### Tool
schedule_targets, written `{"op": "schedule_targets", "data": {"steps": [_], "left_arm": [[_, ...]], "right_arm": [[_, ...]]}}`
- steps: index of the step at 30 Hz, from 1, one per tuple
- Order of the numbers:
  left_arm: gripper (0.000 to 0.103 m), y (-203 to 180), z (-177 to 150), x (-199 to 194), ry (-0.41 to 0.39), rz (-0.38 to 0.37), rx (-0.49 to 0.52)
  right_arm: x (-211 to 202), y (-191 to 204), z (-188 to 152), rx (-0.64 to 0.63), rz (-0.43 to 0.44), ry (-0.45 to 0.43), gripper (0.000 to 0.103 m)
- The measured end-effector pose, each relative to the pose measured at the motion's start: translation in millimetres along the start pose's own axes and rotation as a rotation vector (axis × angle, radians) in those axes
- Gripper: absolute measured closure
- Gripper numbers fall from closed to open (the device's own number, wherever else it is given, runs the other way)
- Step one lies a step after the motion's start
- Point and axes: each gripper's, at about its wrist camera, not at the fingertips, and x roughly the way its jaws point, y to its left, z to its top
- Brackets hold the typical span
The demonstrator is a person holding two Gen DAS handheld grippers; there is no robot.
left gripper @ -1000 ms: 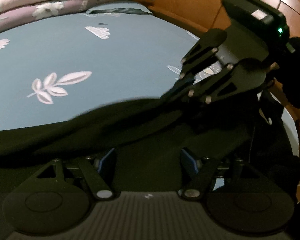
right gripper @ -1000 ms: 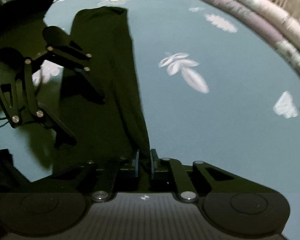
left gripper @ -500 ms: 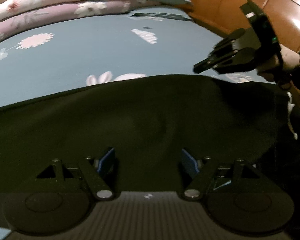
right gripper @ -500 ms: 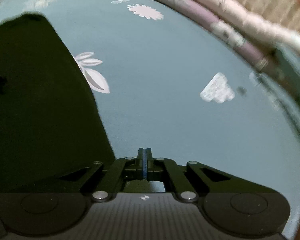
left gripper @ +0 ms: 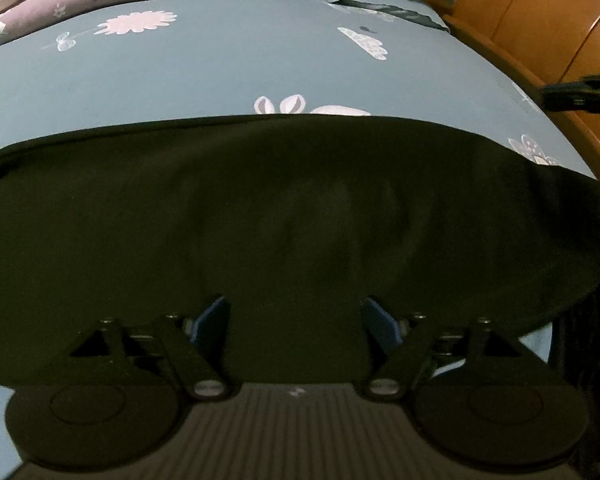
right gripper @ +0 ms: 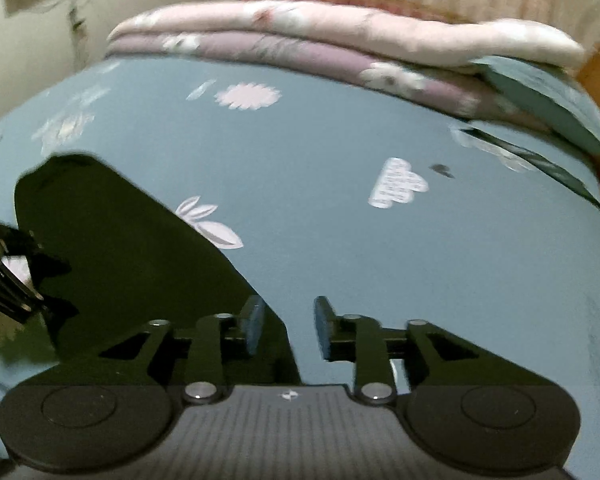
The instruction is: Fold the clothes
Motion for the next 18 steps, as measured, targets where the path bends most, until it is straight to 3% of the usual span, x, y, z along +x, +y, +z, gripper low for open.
{"op": "schedule_targets", "data": {"steps": [7, 15, 18], "left_arm": [[0.025, -10.3, -3.1, -8.1, 0.01, -0.01, 0.002], [0.025, -51.5, -15.3, -20.5, 0.02, -0.035, 0.072], [0.025, -65.9, -18.5, -24.2, 0.02, -0.022, 0.084]], "right_arm": [[-59.2, 18.1, -68.5, 0.185, -0.146, 0.003, 0.046], [-57.1, 40.0, -143.7, 0.407, -0.091, 0.0, 0.046], [-45.0, 43.0, -152.2, 0.429, -0.063, -0.002, 0.037]]}}
